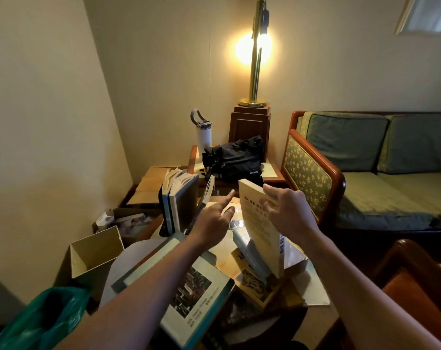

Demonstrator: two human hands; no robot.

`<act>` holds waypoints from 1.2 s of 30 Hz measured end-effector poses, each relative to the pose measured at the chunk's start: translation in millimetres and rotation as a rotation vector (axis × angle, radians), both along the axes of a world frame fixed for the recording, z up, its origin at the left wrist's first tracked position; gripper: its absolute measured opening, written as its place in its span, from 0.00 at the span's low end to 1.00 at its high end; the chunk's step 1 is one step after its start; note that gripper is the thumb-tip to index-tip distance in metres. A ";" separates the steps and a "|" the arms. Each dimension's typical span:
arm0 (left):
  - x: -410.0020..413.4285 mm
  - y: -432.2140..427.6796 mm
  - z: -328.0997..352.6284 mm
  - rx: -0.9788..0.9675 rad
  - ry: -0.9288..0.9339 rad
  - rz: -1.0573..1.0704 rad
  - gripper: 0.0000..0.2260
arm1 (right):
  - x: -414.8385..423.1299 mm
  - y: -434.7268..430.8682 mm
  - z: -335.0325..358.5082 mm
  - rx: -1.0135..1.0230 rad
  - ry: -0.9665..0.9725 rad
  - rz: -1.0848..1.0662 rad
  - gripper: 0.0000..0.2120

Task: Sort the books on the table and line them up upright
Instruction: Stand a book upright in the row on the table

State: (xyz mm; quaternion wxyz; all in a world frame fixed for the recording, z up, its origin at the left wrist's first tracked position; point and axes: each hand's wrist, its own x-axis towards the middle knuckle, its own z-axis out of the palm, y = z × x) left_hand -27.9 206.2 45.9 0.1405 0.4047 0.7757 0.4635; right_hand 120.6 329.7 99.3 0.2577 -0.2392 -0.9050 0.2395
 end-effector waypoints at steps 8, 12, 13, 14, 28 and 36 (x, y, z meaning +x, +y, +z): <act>-65.5 -4.0 -14.7 -0.351 0.601 0.120 0.24 | -27.5 -7.9 -3.2 -0.141 0.150 -0.086 0.24; -95.3 12.3 -22.7 -0.575 0.827 -0.015 0.24 | -49.7 -10.4 -7.4 -0.174 0.190 -0.085 0.24; -102.2 14.1 -26.3 -0.633 0.883 -0.057 0.24 | -54.6 -9.7 -9.1 -0.183 0.193 -0.084 0.24; -108.4 13.9 -29.8 -0.678 0.941 -0.089 0.25 | -59.1 -8.8 -10.5 -0.187 0.190 -0.085 0.24; -170.4 -20.4 -31.3 -0.571 1.014 0.131 0.17 | -133.5 -27.9 -29.8 -0.354 0.246 0.000 0.21; -197.9 -18.0 -41.7 -0.520 0.693 0.051 0.25 | -203.5 -28.6 -46.5 -0.295 0.283 -0.006 0.16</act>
